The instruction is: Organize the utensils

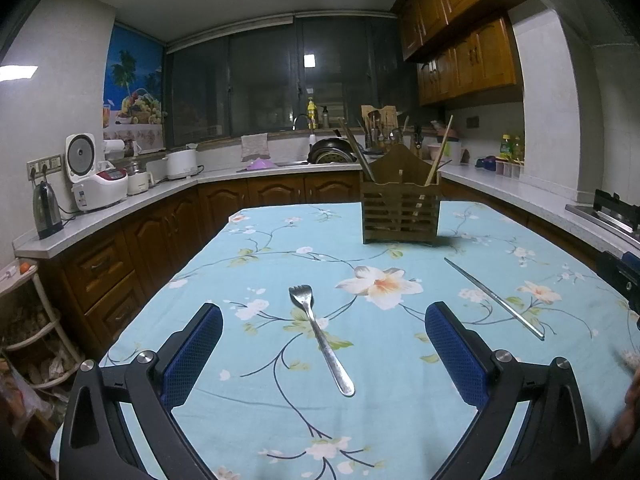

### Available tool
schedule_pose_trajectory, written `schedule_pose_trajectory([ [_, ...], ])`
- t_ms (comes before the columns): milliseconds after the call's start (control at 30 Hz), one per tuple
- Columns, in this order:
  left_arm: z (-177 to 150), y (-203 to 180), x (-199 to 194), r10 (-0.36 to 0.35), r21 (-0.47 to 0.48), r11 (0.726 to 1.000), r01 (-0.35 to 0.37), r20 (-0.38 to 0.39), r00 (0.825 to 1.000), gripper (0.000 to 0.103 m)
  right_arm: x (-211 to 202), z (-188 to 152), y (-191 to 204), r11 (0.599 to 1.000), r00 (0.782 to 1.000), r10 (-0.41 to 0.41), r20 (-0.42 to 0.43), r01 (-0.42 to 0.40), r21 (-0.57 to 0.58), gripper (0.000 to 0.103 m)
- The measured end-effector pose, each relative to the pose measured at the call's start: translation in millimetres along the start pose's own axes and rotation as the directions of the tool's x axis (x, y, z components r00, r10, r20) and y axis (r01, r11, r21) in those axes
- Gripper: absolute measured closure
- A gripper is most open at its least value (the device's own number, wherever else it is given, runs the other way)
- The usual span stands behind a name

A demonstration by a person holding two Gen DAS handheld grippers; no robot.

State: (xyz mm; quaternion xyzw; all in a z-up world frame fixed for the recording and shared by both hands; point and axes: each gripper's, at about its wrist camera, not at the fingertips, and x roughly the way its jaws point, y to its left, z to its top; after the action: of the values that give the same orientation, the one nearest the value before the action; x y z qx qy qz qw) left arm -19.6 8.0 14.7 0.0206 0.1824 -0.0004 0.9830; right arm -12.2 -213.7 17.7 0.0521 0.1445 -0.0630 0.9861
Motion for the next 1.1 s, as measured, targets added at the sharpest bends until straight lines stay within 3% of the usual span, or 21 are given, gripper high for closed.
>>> schedule_pose_trajectory([
  [1100,2,-10,3,-0.011,-0.002,1.000,0.011,-0.011,1.000,0.001,1,-5,11,1.000,1.000,0.011,-0.009,-0.011,-0.002,0.000],
])
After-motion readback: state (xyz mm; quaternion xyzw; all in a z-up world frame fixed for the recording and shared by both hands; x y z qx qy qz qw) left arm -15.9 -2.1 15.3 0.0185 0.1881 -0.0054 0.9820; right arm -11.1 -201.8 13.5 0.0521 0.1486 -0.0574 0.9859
